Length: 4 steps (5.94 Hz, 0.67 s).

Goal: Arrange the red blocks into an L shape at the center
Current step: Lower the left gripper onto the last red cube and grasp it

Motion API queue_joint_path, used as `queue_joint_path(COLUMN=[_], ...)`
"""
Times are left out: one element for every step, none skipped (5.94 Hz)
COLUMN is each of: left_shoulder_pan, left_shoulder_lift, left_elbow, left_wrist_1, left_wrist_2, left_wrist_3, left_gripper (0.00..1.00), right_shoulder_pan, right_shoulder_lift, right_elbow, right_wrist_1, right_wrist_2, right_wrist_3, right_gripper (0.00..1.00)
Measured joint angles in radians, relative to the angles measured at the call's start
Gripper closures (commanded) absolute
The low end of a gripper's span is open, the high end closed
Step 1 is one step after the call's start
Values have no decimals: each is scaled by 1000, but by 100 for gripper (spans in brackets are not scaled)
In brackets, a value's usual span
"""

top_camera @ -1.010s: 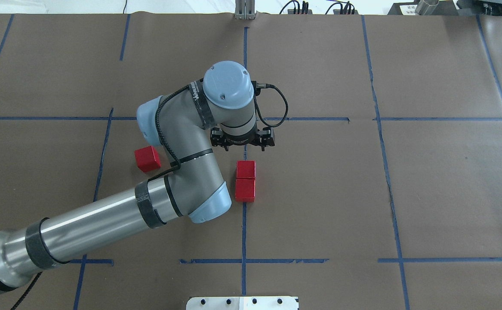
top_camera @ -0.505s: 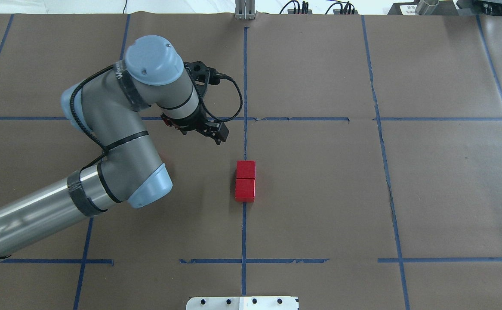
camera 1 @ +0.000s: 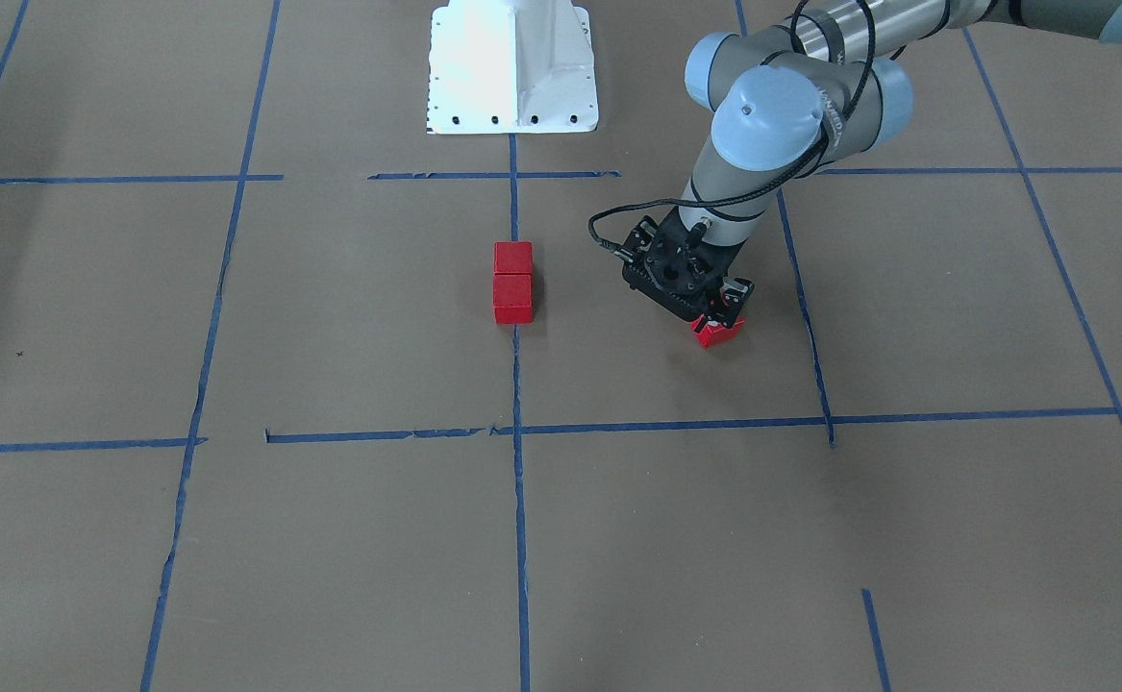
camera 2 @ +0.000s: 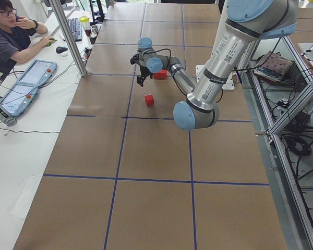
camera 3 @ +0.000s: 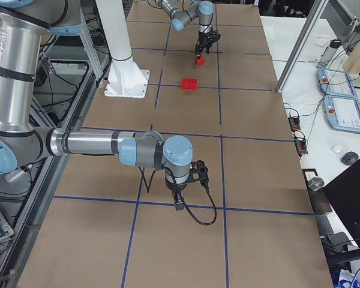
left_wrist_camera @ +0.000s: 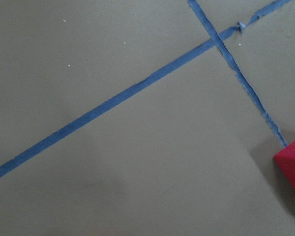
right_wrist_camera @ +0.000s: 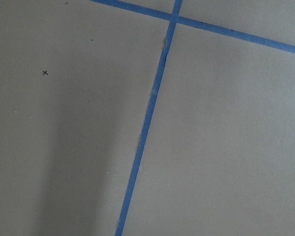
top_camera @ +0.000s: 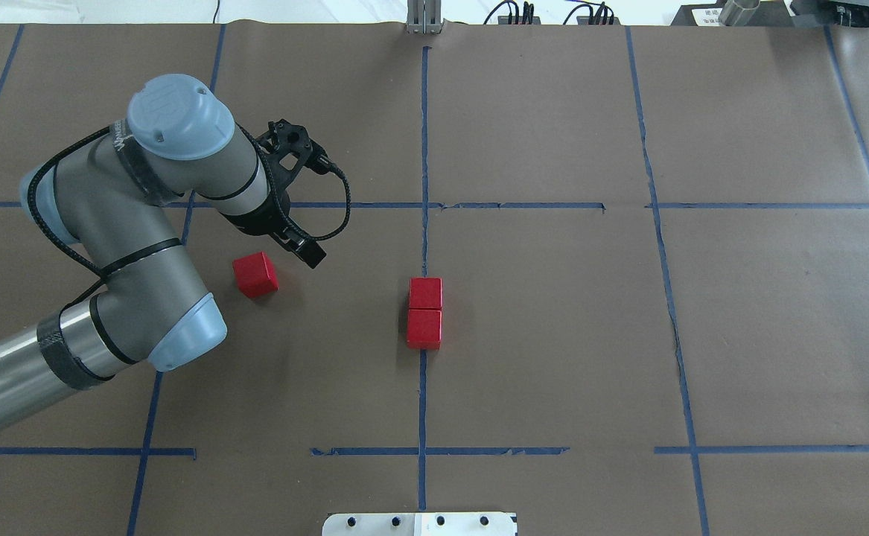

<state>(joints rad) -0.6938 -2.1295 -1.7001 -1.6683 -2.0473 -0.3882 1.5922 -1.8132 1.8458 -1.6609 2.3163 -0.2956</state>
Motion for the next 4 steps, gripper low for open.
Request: queue_joint_path(left_shoulder_pan=[-2,-4,-5,-5], left_shoulder_lift=[10,14,29,65], left_elbow=[-5,-9,-17,-42], left_wrist_1=[1,4,3,2], left_wrist_2=[-1,-1,2,6], left_wrist_3=[-51,-191,-356,-538], left_gripper=[0,0,1,2], right_shoulder_pan=[0,-1,-1,-1], right_shoulder_lift=[0,0,0,0], right_elbow=[0,-1,-1,-1], right_wrist_1=[0,0,1,1], right_wrist_2=[0,0,0,0], right_wrist_3=[1,1,1,2], right_gripper=[0,0,0,0])
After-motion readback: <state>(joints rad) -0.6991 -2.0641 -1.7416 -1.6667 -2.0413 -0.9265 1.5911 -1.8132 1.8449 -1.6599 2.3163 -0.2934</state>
